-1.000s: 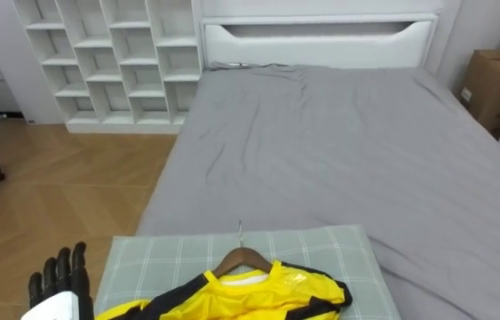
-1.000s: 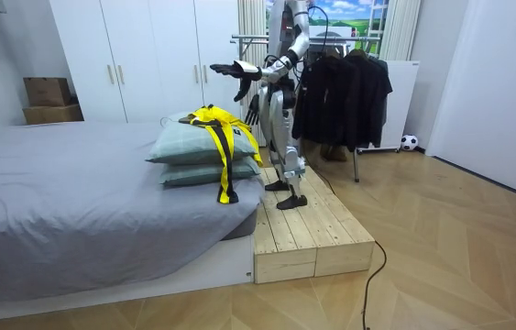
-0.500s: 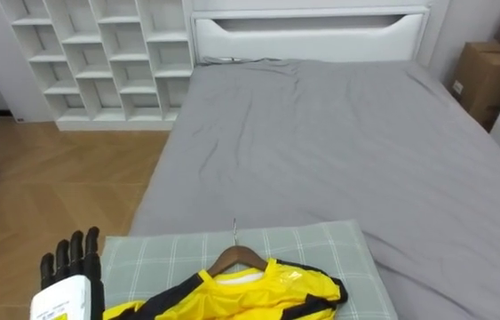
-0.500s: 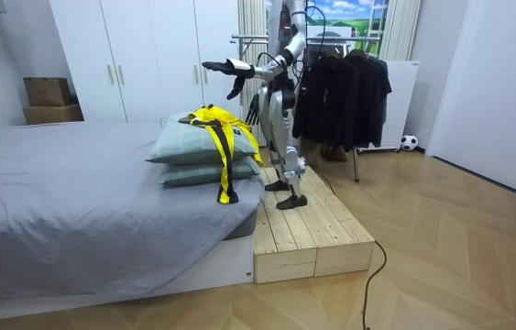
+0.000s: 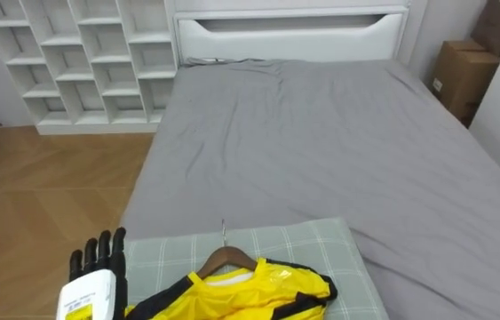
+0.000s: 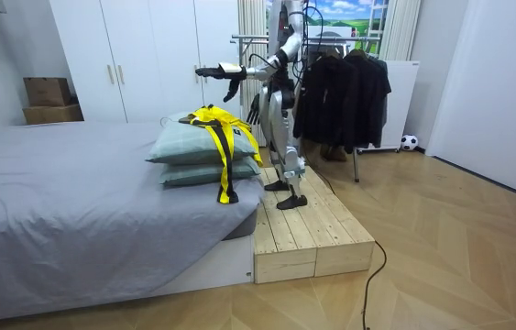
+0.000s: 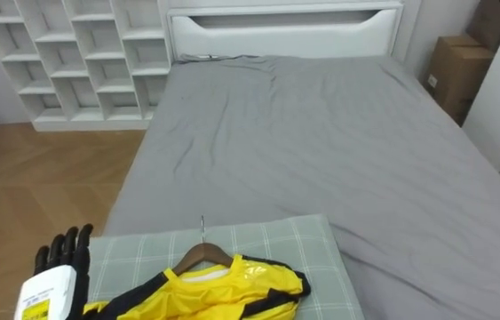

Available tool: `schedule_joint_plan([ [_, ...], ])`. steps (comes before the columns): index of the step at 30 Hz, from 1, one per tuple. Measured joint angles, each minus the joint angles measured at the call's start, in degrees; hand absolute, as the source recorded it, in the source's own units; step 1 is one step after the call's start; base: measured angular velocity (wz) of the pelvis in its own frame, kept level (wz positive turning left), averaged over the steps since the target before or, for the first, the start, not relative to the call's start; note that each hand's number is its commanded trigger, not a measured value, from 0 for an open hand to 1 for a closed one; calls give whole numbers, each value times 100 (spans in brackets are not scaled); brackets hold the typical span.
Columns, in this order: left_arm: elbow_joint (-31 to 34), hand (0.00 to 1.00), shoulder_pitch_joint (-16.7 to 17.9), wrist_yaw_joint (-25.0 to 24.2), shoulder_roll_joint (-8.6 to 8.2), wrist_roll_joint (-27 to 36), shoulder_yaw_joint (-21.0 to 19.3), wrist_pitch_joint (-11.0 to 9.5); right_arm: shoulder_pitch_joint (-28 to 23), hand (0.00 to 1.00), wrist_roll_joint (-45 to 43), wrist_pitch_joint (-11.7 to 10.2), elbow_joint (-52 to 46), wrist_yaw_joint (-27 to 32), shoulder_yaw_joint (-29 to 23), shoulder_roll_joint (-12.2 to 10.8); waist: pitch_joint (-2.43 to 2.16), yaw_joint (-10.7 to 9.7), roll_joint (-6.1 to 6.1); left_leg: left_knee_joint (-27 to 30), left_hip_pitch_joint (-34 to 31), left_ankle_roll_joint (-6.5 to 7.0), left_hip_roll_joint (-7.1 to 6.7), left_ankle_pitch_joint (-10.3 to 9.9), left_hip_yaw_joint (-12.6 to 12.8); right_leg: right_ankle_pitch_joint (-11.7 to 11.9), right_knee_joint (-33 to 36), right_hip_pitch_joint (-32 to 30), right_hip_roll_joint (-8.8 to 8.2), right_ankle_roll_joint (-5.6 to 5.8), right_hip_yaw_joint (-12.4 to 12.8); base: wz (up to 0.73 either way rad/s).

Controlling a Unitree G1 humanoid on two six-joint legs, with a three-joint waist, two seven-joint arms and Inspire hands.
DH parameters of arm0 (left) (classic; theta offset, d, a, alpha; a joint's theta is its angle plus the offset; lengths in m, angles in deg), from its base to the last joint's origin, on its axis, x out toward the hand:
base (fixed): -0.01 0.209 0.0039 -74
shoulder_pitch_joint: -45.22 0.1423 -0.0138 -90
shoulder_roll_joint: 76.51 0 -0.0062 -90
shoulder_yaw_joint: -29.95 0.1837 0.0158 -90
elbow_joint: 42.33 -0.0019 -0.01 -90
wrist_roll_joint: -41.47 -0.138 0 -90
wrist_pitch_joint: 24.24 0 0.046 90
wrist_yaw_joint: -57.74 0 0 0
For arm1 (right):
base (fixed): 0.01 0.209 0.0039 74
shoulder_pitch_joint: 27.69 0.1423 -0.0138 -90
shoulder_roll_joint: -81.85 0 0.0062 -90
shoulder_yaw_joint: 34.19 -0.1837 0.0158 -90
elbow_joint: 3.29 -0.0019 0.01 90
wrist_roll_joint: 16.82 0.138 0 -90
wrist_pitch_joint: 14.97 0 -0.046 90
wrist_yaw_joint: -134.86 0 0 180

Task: Hang clothes

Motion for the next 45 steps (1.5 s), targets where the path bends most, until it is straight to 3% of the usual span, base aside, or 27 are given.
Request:
schedule_joint_plan([
  [6, -12, 0, -105, -231, -3, -5, 175, 1, 47, 0, -22, 0, 18, 35, -3, -6, -7, -130, 38, 7, 3, 0, 1, 0, -2, 1, 3, 3, 2, -1, 2, 0],
  [17, -12, 0, -129, -639, -4, -10, 213, 198, 44, 0, -14, 4, 19, 50, -135, -44, -2, -265, 48, 9, 9, 0, -3, 0, -3, 1, 2, 8, -7, -1, 0, 0],
  [22, -10, 0, -398, -773, -4, -14, 211, 227, 33, 0, -19, 7, 18, 43, -266, -40, 33, -272, 101, 8, 11, 0, -4, 0, 5, 1, -1, 2, -7, -1, 14, 0],
  [26, -10, 0, -551, -817, -4, -13, 211, 260, 28, 0, -26, 9, 20, 42, -343, -39, 31, -316, 127, 7, 14, 0, 3, 0, 33, 1, -1, 0, 0, -1, 28, -1],
  [45, -13, 0, -578, -1171, -12, -8, 180, 274, 21, 0, -12, 4, 47, 59, -385, -84, 5, -386, 39, 8, 8, 0, 35, 1, 172, 40, 9, -72, 33, -16, 175, -4],
])
